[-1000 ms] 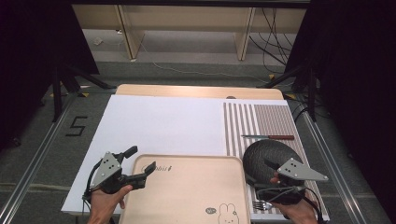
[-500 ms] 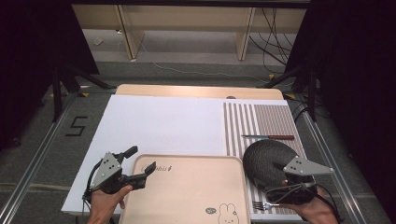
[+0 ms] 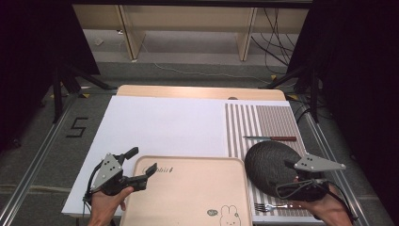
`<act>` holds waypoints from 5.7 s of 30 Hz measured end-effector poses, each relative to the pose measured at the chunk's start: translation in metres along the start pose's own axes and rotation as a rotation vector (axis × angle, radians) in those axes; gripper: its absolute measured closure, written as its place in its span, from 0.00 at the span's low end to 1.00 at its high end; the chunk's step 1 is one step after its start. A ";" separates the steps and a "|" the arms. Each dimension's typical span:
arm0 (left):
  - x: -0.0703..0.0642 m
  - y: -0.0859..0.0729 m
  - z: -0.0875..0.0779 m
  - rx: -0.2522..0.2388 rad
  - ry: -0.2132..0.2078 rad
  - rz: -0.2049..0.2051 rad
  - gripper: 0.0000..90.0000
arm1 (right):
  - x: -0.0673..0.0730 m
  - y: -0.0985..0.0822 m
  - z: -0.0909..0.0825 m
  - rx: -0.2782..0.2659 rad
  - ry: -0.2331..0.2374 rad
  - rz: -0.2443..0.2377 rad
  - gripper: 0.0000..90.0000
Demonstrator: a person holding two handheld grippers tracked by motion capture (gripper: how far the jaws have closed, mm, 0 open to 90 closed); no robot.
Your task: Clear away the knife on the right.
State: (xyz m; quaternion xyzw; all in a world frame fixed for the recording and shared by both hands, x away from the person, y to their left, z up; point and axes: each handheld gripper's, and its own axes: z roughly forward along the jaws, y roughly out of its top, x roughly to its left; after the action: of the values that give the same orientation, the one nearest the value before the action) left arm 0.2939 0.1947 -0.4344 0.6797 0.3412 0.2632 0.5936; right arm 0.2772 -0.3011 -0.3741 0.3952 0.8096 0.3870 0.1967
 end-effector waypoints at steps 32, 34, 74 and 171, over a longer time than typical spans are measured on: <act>0.000 -0.001 0.001 0.010 0.005 0.017 0.18 | -0.079 0.029 0.033 0.180 -0.044 -0.033 0.23; 0.000 -0.001 0.001 0.010 0.004 0.013 0.18 | -0.080 0.031 0.034 0.190 -0.044 -0.016 0.23; 0.000 -0.001 0.002 0.004 0.000 0.011 0.18 | -0.157 0.052 0.092 0.379 -0.148 0.039 0.26; 0.005 -0.001 0.001 0.012 0.027 0.011 0.18 | -0.202 0.029 0.163 0.624 -0.122 0.072 0.34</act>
State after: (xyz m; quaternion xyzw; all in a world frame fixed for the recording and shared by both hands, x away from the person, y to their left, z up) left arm 0.2979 0.1983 -0.4358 0.6816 0.3469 0.2736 0.5834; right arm 0.5163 -0.3734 -0.4500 0.4874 0.8613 0.1025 0.1005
